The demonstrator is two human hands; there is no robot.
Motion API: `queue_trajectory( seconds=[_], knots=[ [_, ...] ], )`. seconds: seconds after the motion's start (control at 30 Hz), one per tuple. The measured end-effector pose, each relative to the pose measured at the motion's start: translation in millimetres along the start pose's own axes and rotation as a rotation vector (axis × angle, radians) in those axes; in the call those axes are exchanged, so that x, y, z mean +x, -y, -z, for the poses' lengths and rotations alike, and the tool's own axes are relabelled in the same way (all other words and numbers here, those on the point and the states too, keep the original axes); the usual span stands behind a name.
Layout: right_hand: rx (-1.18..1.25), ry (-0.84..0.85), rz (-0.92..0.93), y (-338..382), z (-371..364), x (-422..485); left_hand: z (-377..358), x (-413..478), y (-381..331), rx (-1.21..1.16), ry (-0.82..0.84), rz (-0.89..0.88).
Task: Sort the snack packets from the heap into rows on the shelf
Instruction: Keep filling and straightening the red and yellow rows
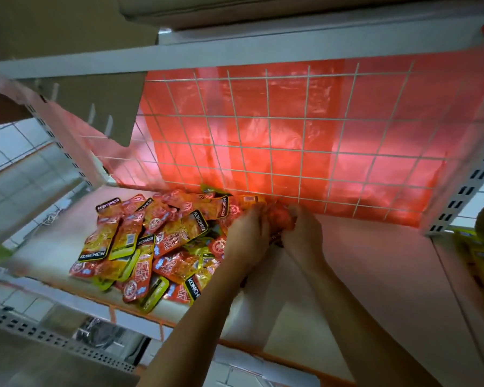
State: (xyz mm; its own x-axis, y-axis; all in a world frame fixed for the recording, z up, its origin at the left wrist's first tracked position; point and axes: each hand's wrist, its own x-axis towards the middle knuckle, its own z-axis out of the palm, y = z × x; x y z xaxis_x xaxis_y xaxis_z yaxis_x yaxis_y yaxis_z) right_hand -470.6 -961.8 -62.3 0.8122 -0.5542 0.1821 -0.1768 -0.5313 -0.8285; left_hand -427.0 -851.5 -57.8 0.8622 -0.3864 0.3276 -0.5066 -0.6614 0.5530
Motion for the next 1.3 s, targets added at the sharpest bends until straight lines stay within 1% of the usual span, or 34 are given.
queue_trajectory(
  seconds=[0.07, 0.17, 0.27, 0.37, 0.43, 0.47, 0.6, 0.7, 0.73, 0.8, 0.87, 0.9, 0.97, 1.0, 1.03, 1.07, 1.17, 1.3],
  knots=[
    [0.022, -0.028, 0.027, 10.4, -8.0, 0.6, 9.8, 0.2, 2.9, -0.147, -0.132, 0.132],
    [-0.044, 0.036, 0.091, 26.7, -23.6, 0.1, 22.6, 3.6, 12.2, -0.367, -0.255, 0.356],
    [-0.178, 0.142, 0.110, 37.5, -43.4, -3.1, 33.7, 5.3, 23.3, -0.641, -0.334, 0.534],
    [-0.400, 0.233, 0.071, 44.6, -62.8, -10.1, 39.4, 5.9, 32.5, -0.870, -0.418, 0.668],
    [-0.534, 0.238, 0.093, 46.1, -69.5, -14.2, 39.9, 5.0, 38.6, -0.936, -0.448, 0.712],
    [-0.565, 0.236, 0.108, 45.4, -70.6, -15.4, 39.0, 3.4, 41.3, -0.953, -0.459, 0.717],
    [-0.575, 0.197, 0.195, 39.8, -63.8, -21.8, 33.9, -3.3, 40.8, -0.943, -0.462, 0.706],
    [-0.577, 0.204, 0.124, 37.8, -52.5, -28.2, 27.5, -5.5, 32.7, -0.908, -0.463, 0.722],
    [-0.528, 0.186, 0.067, 36.5, -45.8, -29.5, 25.1, -6.5, 28.3, -0.911, -0.459, 0.715],
    [-0.354, 0.119, -0.045, 30.4, -26.1, -30.6, 20.0, -9.1, 17.2, -0.964, -0.420, 0.691],
    [-0.088, 0.062, -0.158, 19.0, -1.7, -30.8, 13.0, -11.6, 6.1, -1.039, -0.369, 0.686],
    [0.119, 0.048, -0.239, 12.6, 11.2, -30.3, 8.6, -12.8, 0.0, -1.073, -0.332, 0.679],
    [0.635, 0.017, -0.441, 4.8, 36.8, -32.5, -3.2, -15.6, -14.4, -1.103, -0.236, 0.662],
    [0.832, -0.012, -0.519, 0.7, 48.5, -34.6, -10.2, -17.3, -23.3, -1.111, -0.191, 0.653],
    [0.948, -0.039, -0.552, -4.5, 59.8, -37.6, -17.4, -19.6, -34.4, -1.130, -0.151, 0.643],
    [0.998, -0.059, -0.552, -9.6, 69.8, -41.0, -24.5, -22.5, -46.2, -1.158, -0.113, 0.635],
    [1.023, -0.152, -0.528, -27.9, 99.9, -53.7, -43.9, -33.9, -84.3, -1.278, 0.028, 0.571],
    [1.023, -0.273, -0.411, -51.6, 147.9, -74.4, -64.4, -53.3, -134.2, -1.347, 0.187, 0.501]
  ],
)
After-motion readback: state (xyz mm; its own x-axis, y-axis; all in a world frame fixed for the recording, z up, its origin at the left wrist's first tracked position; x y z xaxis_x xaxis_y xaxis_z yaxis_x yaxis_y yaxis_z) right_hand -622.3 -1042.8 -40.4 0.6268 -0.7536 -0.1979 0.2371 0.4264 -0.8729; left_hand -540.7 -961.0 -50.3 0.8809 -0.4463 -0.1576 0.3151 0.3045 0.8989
